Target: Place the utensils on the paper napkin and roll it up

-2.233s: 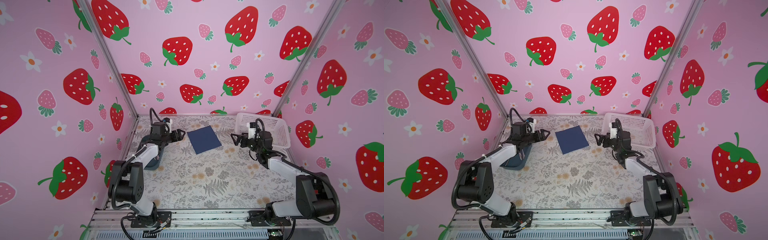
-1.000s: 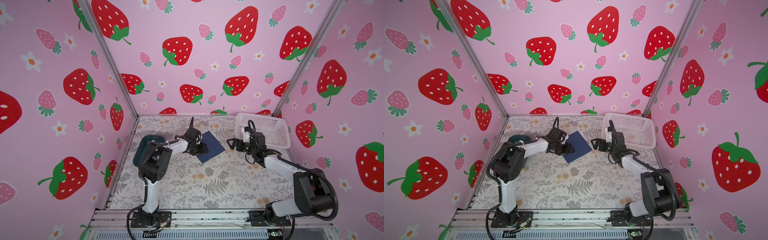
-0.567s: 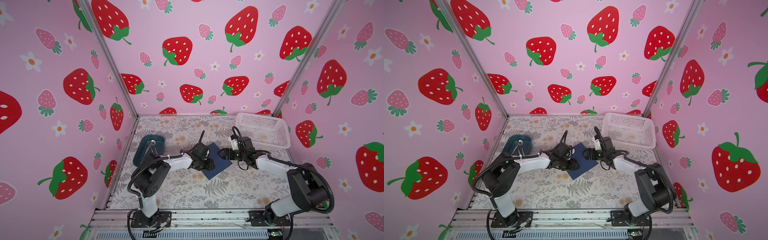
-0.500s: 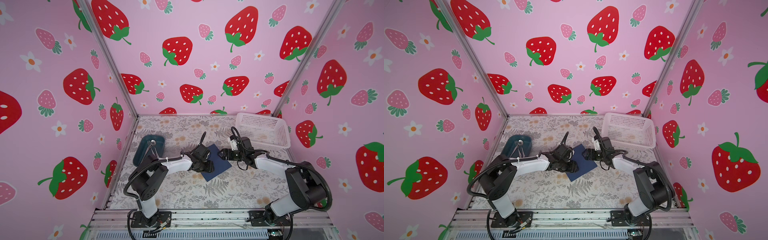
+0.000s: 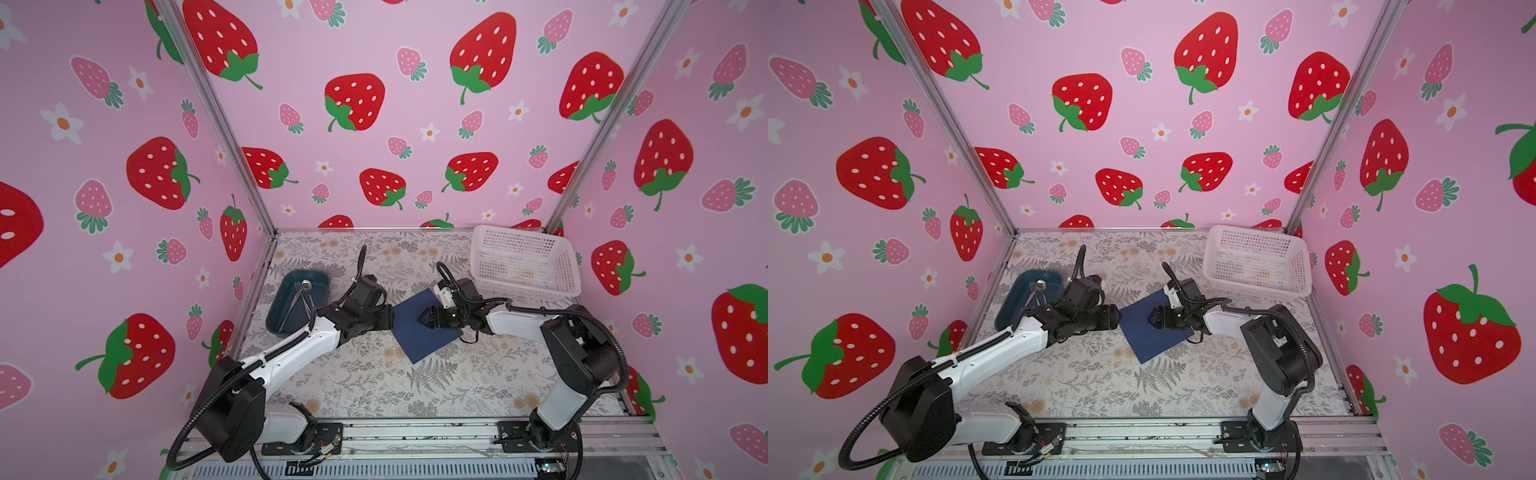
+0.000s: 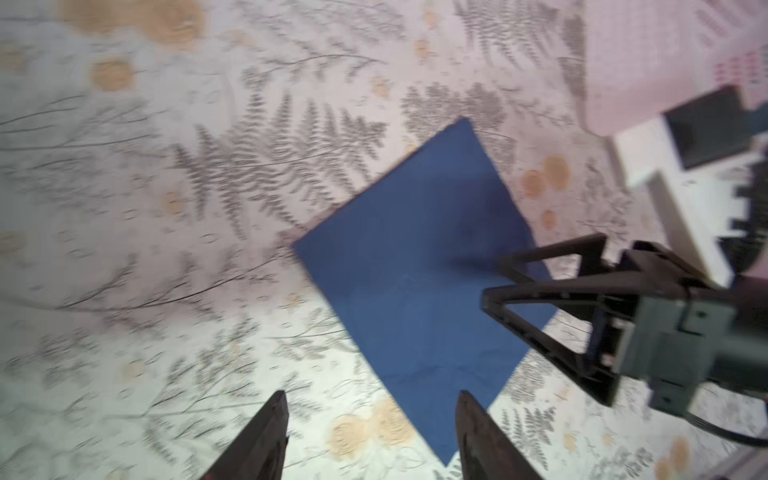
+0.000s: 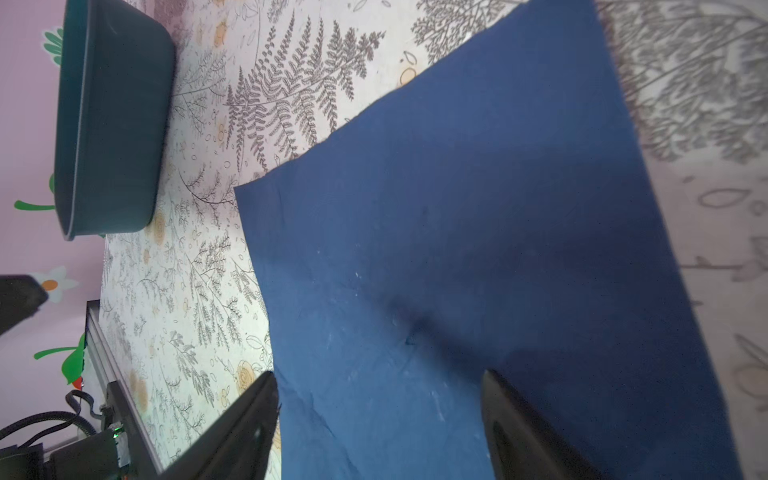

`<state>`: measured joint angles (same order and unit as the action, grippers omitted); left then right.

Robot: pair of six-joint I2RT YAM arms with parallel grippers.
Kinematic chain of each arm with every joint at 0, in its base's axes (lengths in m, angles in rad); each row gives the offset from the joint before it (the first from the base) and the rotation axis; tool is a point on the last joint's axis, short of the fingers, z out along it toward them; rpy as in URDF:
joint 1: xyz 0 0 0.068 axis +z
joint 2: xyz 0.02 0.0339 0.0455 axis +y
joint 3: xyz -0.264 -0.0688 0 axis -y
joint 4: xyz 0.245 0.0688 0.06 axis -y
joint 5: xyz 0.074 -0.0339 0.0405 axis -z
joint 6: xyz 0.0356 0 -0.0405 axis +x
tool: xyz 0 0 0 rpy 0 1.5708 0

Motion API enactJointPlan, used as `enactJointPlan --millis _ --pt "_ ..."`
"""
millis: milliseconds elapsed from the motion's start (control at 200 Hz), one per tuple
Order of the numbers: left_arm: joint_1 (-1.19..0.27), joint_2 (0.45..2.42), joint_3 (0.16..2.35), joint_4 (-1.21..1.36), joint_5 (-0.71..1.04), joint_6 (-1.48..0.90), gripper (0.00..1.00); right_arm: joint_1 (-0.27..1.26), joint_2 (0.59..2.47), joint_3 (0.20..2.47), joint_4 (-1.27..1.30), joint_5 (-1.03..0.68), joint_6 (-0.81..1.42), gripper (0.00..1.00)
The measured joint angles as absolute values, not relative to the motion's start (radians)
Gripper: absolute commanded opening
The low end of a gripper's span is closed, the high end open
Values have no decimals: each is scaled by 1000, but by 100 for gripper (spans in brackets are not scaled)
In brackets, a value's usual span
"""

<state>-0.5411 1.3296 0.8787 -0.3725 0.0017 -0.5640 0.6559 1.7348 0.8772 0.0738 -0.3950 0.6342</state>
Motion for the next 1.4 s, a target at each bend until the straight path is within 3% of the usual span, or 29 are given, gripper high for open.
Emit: enactJointPlan --millis 370,600,1105,1401 --pt "-136 1303 893 -535 46 -475 73 657 1757 905 2 -372 573 72" --pt "45 1420 973 -563 124 -438 75 657 1746 916 -59 -370 484 73" --pt "107 1752 1181 -567 362 -366 69 657 1745 1090 -150 -337 400 76" --pt "32 1778 1189 -542 420 -361 65 657 1750 1088 -59 -359 473 74"
